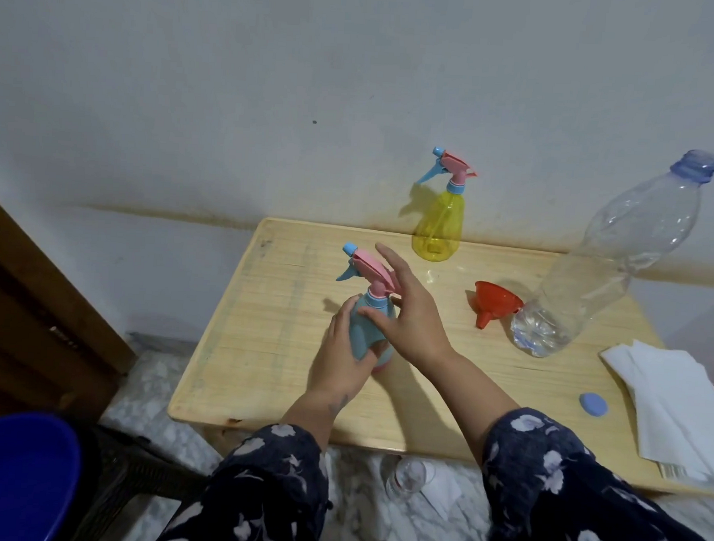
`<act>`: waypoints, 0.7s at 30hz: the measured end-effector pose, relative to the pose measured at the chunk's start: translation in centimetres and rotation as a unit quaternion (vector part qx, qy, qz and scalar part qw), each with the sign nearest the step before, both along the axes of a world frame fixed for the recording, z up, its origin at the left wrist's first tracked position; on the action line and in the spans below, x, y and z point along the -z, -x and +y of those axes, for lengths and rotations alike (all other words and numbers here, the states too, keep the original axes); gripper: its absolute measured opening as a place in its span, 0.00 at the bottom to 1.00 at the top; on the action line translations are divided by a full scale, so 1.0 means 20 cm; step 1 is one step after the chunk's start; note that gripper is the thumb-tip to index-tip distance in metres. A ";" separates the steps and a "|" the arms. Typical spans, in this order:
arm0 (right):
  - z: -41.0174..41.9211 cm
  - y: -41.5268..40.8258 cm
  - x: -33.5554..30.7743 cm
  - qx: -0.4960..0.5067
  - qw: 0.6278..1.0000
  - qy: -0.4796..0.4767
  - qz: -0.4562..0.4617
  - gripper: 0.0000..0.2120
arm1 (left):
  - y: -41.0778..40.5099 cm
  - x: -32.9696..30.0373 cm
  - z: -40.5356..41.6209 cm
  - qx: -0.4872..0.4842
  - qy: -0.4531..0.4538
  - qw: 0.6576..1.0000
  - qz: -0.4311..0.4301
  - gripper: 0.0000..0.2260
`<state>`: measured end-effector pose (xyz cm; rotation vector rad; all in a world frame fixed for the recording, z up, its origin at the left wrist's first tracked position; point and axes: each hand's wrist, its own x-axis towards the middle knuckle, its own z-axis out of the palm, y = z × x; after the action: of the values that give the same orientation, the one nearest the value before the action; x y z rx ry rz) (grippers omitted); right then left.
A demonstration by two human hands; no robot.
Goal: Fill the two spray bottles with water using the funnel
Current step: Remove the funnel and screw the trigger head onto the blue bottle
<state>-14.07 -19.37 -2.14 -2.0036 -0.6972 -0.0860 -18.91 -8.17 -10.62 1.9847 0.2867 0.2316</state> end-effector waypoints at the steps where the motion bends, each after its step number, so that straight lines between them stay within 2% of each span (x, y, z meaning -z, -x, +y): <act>1: -0.01 0.00 -0.01 -0.017 1.000 0.019 -0.009 0.36 | 0.00 0.00 0.00 0.002 -0.001 1.000 -0.002 0.36; 4: -0.05 0.00 -0.03 -0.052 0.998 0.021 -0.016 0.34 | 0.00 0.01 0.00 0.001 -0.007 1.000 0.001 0.36; 9: 0.03 -0.01 0.00 0.043 0.999 -0.016 0.021 0.29 | -0.01 0.01 0.00 -0.002 0.008 1.000 -0.005 0.36; 14: 0.00 0.01 0.00 0.024 0.999 0.044 -0.001 0.30 | -0.01 0.02 0.01 0.004 0.012 1.000 -0.005 0.37; 18: 0.04 0.01 0.01 0.092 0.995 0.025 0.011 0.27 | -0.01 0.02 0.00 -0.003 0.007 1.000 -0.009 0.35; 21: 0.05 0.00 0.00 0.093 0.995 0.038 -0.009 0.27 | -0.01 0.01 0.01 -0.002 0.004 1.000 -0.006 0.35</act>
<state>-14.15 -18.34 -2.14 -2.1395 -0.5302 -0.1907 -18.63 -8.01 -10.86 1.9737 0.2834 0.2451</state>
